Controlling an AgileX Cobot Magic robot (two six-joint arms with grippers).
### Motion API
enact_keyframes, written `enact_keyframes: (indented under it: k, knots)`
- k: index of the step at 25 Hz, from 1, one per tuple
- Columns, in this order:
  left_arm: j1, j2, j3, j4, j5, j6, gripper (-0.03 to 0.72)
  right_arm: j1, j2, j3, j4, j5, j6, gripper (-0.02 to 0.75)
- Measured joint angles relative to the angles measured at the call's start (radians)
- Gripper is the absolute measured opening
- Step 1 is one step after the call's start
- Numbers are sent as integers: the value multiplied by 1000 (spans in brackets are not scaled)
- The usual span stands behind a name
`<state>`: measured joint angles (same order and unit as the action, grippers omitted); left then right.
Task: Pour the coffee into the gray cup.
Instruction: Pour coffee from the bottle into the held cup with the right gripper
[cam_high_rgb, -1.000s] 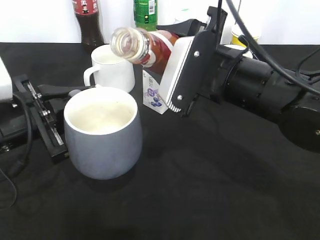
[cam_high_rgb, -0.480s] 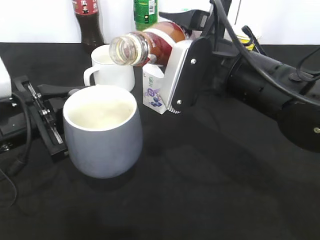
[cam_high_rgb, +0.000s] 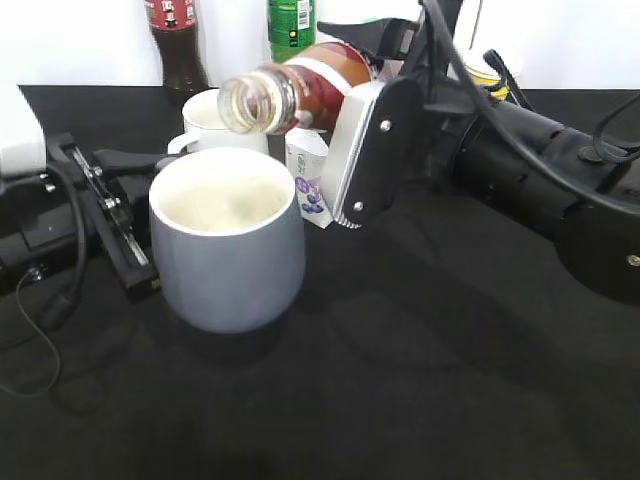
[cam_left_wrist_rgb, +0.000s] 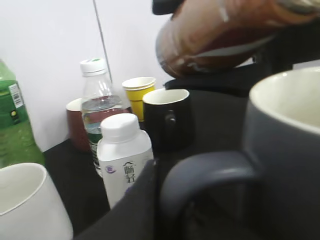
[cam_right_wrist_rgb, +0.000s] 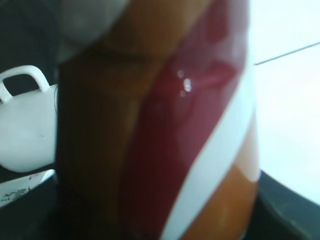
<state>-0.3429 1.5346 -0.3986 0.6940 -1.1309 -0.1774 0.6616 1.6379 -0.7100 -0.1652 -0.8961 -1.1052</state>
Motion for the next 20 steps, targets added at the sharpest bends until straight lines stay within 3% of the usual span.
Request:
enact_keyframes:
  k: [12, 20]
  knots:
    - [0, 0, 0, 22, 36, 0, 51, 0, 0, 0, 0, -2, -184, 528]
    - [0, 0, 0, 23, 36, 0, 54, 0, 0, 0, 0, -9, -200, 528]
